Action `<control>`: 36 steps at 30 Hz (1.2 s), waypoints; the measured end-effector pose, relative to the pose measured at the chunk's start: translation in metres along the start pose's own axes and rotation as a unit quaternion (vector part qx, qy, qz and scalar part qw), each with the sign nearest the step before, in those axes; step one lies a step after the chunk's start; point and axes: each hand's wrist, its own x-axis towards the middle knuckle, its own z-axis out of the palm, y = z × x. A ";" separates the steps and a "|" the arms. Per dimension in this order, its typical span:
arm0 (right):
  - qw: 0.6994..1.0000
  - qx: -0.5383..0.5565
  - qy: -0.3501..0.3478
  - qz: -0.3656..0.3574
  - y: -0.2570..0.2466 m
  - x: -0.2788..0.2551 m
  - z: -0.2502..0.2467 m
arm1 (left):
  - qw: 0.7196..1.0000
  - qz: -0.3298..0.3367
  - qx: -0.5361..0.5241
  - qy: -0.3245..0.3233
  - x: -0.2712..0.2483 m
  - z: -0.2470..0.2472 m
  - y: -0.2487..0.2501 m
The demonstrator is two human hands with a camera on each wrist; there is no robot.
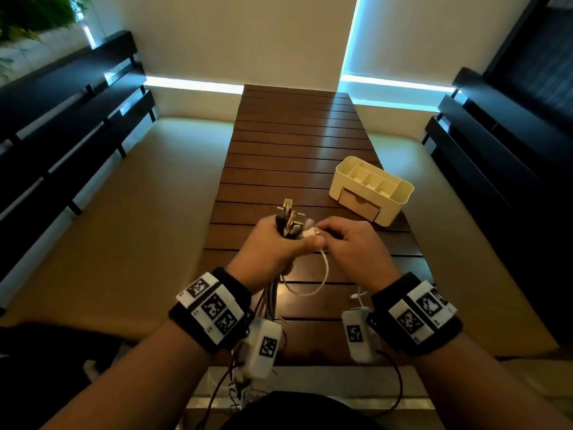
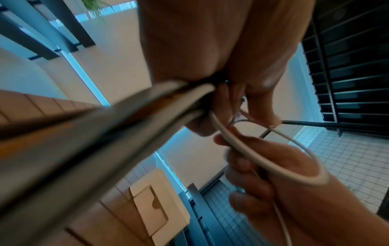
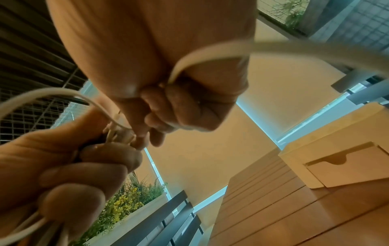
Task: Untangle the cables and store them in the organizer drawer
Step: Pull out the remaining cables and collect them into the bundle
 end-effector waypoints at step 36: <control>0.994 0.073 -0.077 0.036 -0.010 0.009 -0.021 | 0.983 -0.033 0.179 0.002 0.010 -0.023 0.007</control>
